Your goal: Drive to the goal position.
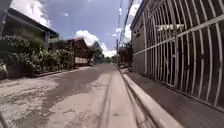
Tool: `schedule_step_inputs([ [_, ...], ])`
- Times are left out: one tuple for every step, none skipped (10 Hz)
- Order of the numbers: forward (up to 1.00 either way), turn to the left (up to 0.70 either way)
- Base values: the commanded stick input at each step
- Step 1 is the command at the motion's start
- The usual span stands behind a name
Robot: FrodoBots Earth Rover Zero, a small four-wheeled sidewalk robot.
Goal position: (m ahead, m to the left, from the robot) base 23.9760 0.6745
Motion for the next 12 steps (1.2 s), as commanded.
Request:
schedule_step_inputs([
  [0.00, 0.00],
  [0.00, 0.00],
  [0.00, 0.00],
  [0.00, 0.00],
  [0.10, 0.00],
  [0.70, 0.00],
  [0.70, 0.00],
  [0.70, 0.00],
  [0.70, 0.00],
  [0.70, 0.00],
  [0.70, 0.00],
  [0.70, 0.00],
])
